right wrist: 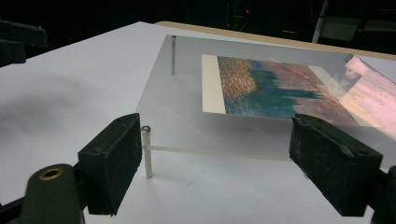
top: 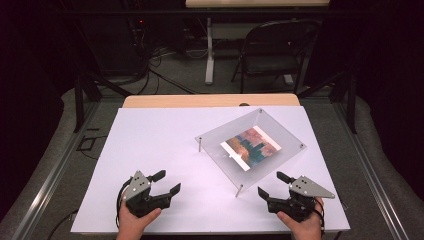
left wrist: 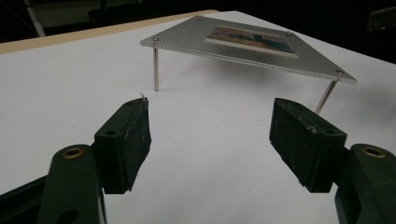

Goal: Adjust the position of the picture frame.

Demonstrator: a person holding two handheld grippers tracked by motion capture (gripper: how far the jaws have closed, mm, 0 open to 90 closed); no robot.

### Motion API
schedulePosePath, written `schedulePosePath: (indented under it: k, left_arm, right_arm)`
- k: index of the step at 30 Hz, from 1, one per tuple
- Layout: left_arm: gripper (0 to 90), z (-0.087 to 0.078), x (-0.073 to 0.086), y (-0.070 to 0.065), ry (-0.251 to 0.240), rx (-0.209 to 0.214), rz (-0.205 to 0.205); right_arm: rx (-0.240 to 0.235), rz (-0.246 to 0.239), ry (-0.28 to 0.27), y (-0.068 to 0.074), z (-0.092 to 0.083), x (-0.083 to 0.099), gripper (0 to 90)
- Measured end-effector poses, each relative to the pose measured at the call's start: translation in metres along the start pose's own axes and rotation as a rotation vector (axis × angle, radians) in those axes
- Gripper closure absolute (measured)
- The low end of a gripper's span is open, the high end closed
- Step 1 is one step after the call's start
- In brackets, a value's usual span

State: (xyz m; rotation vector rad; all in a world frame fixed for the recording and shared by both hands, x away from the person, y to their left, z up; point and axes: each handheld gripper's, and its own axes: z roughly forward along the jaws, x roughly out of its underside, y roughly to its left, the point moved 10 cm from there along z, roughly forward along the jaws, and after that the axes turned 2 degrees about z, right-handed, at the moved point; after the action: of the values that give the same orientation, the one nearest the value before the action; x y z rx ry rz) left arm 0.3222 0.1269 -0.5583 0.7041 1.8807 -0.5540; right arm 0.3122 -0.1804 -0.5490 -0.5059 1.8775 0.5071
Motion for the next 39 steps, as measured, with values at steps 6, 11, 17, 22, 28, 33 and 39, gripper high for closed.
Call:
schedulePosePath:
  k: [6,11,17,22,28,33,39]
  left_arm:
    - [29.1,0.0,-0.001,0.002,-0.005,-0.001,-0.018]
    - [29.1,0.001,0.0,0.004,-0.002,0.005,-0.034]
    - [29.6,0.001,0.001,0.006,-0.002,0.007,-0.047]
    - [30.5,0.002,0.0,0.006,-0.007,0.008,-0.049]
    - [30.7,0.009,0.002,0.005,0.022,0.018,-0.049]
    - [32.6,0.013,-0.003,0.008,0.035,0.005,-0.055]
    - [33.2,0.03,-0.02,0.01,0.047,0.022,-0.067]
  right_arm:
    - [0.009,0.01,-0.004,-0.002,-0.001,0.0,14.9]
    - [0.008,0.013,-0.003,-0.002,0.0,0.001,14.8]
    - [0.005,0.011,0.005,-0.001,0.0,0.002,14.6]
    - [0.014,0.018,0.005,-0.002,-0.001,0.002,13.5]
    - [0.028,0.024,-0.002,-0.005,-0.002,0.002,5.7]
    - [0.037,0.029,-0.003,-0.005,-0.002,0.001,1.7]
    - [0.039,0.04,0.007,-0.004,-0.001,0.002,0.0]
